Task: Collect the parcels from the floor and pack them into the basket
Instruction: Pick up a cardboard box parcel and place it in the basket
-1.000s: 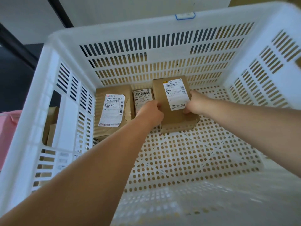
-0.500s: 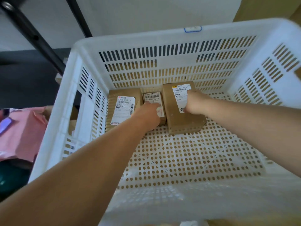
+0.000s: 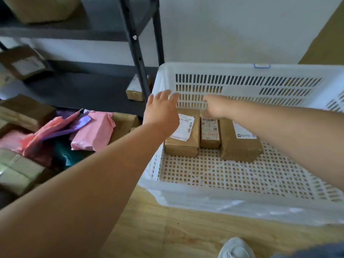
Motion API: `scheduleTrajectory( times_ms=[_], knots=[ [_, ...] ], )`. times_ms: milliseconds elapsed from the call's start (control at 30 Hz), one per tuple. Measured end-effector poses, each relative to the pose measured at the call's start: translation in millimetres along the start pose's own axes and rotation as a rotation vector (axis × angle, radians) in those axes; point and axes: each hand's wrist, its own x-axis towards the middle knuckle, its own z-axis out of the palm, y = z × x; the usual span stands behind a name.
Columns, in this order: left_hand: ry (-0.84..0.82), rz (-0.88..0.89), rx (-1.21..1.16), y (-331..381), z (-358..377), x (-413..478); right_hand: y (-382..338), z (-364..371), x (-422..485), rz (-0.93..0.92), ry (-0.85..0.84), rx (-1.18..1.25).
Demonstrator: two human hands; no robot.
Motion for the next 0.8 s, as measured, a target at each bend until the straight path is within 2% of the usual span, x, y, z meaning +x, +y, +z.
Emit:
scheduleTrajectory(
  times_ms=[100,233,300,400,567,700,800],
  knots=[
    [0.128,-0.062,0.024,-41,-27,-16,-33,-11,-21,-0.028,0.133,0.058],
    [0.167,-0.163,0.022,-101,-51,-62,-89,-16,-60,-0.012,0.473,0.405],
    [0.159,-0.255,-0.007,-129,-56,-91,-127,-12,-80,-0.031,0.548,0.549],
    [0.165,-0.378,-0.032,-161,-51,-124,-181,3,-107,-0.138,0.535,0.698],
    [0.09,-0.552,-0.078,-206,-28,-183,-263,56,-136,-0.24,0.438,0.764],
    [0.009,-0.679,-0.211,-217,-12,-199,-290,109,-128,-0.103,0.319,0.751],
    [-0.021,-0.62,-0.292,-217,-5,-193,-287,144,-116,0.057,0.251,0.673]
  ],
)
